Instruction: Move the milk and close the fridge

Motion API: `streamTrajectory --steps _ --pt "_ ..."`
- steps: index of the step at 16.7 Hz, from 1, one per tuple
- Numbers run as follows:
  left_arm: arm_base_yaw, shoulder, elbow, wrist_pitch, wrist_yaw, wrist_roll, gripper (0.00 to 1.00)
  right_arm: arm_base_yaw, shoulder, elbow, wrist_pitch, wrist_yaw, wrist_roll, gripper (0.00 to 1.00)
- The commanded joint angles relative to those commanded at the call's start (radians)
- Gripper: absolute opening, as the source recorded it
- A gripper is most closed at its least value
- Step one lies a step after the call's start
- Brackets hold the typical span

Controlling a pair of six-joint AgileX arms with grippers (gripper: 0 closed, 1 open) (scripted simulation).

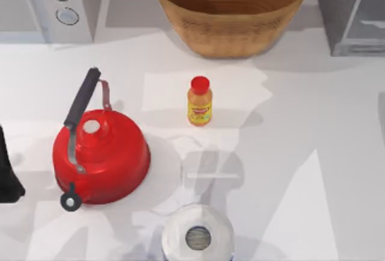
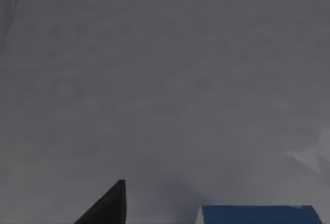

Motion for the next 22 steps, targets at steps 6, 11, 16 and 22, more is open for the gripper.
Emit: streamTrajectory --steps 6,11,16,22 --pt "0.000 0.000 0.000 0.000 0.000 0.000 1.00 0.007 -0.062 -0.045 0.006 0.005 0.009 1.00" --pt "0.000 0.000 0.000 0.000 0.000 0.000 1.00 0.033 -0.375 -0.296 0.030 0.027 0.030 1.00" --pt "0.000 0.000 0.000 0.000 0.000 0.000 1.00 0.077 -0.918 -0.709 0.058 0.068 0.036 1.00" --pt "0.000 0.000 0.000 0.000 0.000 0.000 1.00 0.137 -1.647 -1.241 0.097 0.123 0.043 1.00"
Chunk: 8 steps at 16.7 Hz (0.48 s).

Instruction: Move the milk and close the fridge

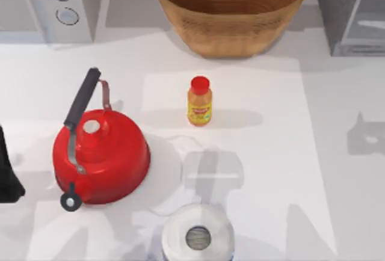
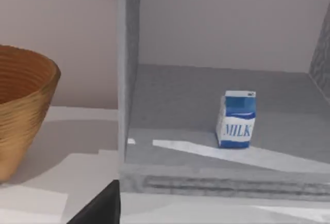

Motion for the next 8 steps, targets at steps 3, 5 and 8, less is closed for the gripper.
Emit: streamTrajectory --steps 3,5,8 --pt "0.000 0.000 0.000 0.000 0.000 0.000 1.00 0.027 -0.276 -0.228 0.027 0.021 0.017 1.00" --pt "0.000 0.000 0.000 0.000 0.000 0.000 1.00 0.042 -0.408 -0.347 0.047 0.032 0.033 1.00" --pt "0.000 0.000 0.000 0.000 0.000 0.000 1.00 0.057 -0.527 -0.456 0.071 0.042 0.056 1.00"
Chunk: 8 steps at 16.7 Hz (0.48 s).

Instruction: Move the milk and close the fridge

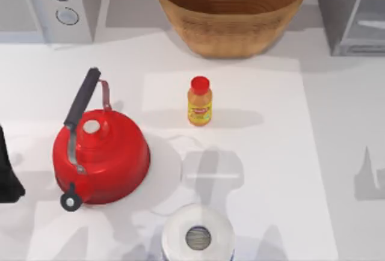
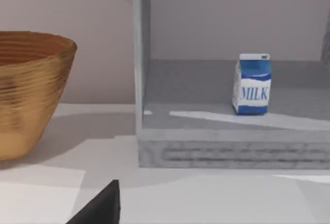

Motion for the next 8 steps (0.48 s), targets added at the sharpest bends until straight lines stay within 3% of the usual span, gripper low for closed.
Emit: streamTrajectory --steps 8 --pt "0.000 0.000 0.000 0.000 0.000 0.000 1.00 0.001 -0.030 -0.015 -0.007 0.001 0.006 1.00"
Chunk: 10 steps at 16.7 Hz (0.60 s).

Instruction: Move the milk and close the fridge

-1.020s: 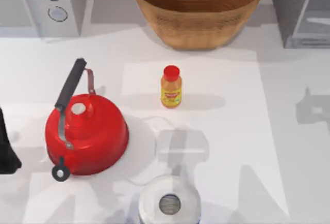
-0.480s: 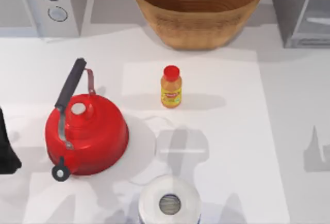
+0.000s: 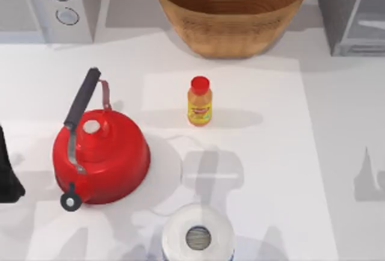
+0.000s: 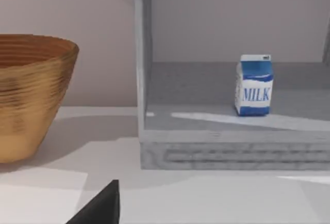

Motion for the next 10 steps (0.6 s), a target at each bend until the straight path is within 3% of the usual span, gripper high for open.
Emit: streamTrajectory --steps 5,10 --pt "0.000 0.000 0.000 0.000 0.000 0.000 1.00 0.002 -0.134 0.110 -0.213 0.000 0.001 1.00" --pt "0.000 0.000 0.000 0.000 0.000 0.000 1.00 0.004 -0.353 0.289 -0.634 0.000 -0.007 1.00"
